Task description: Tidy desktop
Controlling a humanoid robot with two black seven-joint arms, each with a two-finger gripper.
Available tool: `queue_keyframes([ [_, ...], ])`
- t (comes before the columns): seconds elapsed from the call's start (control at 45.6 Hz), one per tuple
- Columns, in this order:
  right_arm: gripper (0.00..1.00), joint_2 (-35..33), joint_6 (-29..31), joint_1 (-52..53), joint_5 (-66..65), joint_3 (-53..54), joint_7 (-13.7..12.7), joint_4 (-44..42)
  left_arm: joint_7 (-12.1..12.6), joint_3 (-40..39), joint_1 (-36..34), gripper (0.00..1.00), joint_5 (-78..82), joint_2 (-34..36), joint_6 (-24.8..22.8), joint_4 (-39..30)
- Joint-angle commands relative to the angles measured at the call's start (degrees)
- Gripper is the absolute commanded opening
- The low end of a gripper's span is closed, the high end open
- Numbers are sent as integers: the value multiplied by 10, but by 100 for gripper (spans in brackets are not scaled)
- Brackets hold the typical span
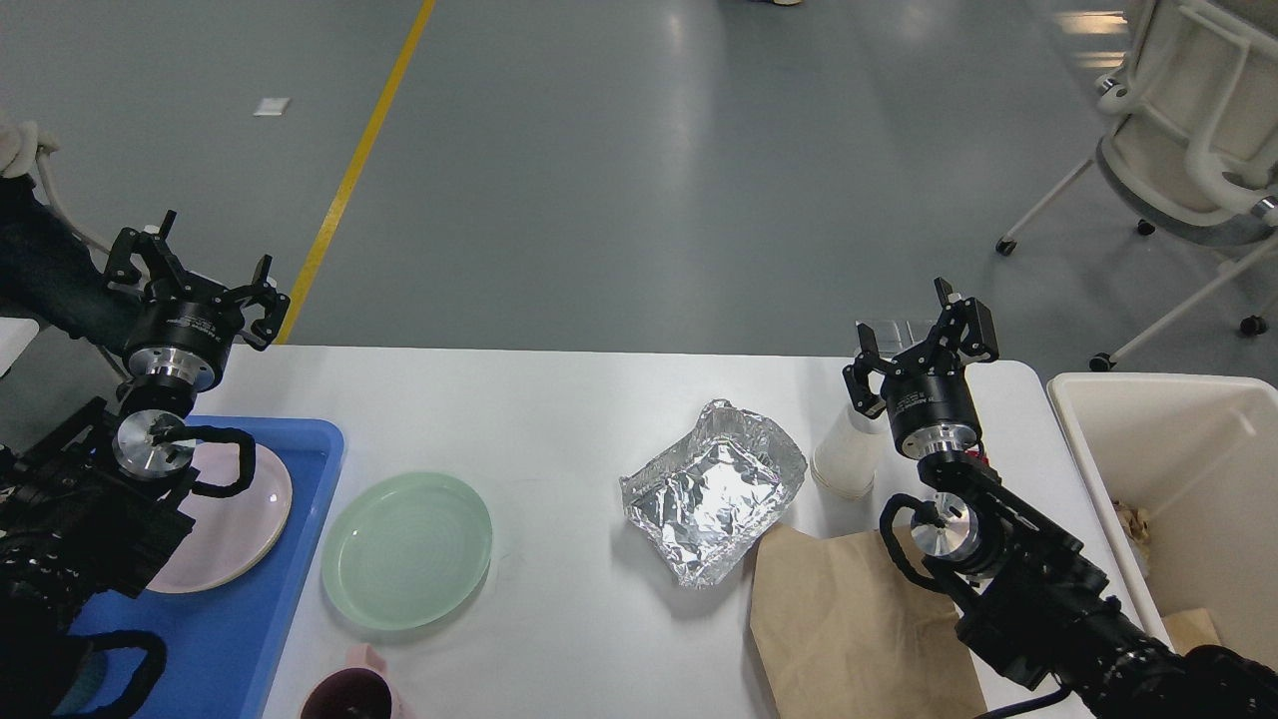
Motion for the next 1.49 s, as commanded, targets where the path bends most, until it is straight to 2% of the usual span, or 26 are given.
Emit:
queue_keyframes([
  [0.0,100,0,0,0,0,0,0,0,14,44,-1,96,3,5,-13,-2],
  [0.132,100,0,-1,0,0,0,0,0,17,150,-11,97,4,18,-43,-3],
  [0.307,100,0,0,0,0,0,0,0,19,318,-59,97,6,55,-74,-3],
  [0.526,100,0,-1,0,0,0,0,0,20,562,-121,97,16,80,-97,-2],
  [0.746,100,0,0,0,0,0,0,0,55,789,-193,97,52,79,-107,-2],
  [0.921,100,0,0,0,0,0,0,0,69,882,-221,97,76,78,-166,-2],
  [1.053,100,0,0,0,0,0,0,0,68,994,-249,97,126,68,-258,-2],
  [1.162,100,0,0,0,0,0,0,0,68,1077,-261,97,152,42,-263,-3],
  [1.338,100,0,-1,0,0,0,0,0,65,1107,-265,97,154,26,-263,-9],
  [1.469,100,0,0,0,0,0,0,0,62,1152,-297,97,154,27,-263,-88],
])
